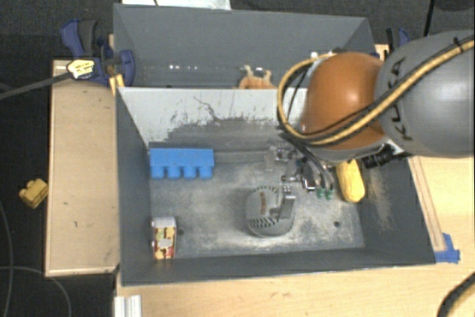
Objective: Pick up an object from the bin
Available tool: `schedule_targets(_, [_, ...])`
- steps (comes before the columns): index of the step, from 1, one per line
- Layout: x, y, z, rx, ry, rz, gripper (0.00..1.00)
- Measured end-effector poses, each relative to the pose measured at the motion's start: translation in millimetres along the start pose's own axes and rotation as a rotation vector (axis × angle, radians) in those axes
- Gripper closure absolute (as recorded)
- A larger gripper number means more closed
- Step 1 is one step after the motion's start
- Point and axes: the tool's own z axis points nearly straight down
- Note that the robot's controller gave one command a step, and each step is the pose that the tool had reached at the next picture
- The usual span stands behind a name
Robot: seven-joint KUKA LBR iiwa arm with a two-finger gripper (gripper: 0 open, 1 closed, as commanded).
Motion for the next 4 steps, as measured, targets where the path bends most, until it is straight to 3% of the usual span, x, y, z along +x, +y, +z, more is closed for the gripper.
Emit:
schedule_targets(1, [9.9, -18.1, 28.0, 0.002, 0.012, 0.049, 0.0])
schedule_targets(2, [-5.5, -21.2, 54.8, 0.002, 0.008, 0.059, 0.0])
schedule_targets(3, [-5.0, -32.6, 78.2, -0.001, 0.006, 0.079, 0.0])
schedule_targets(4, [7.5, -41.3, 81.8, 0.003, 0.004, 0.128, 0.0])
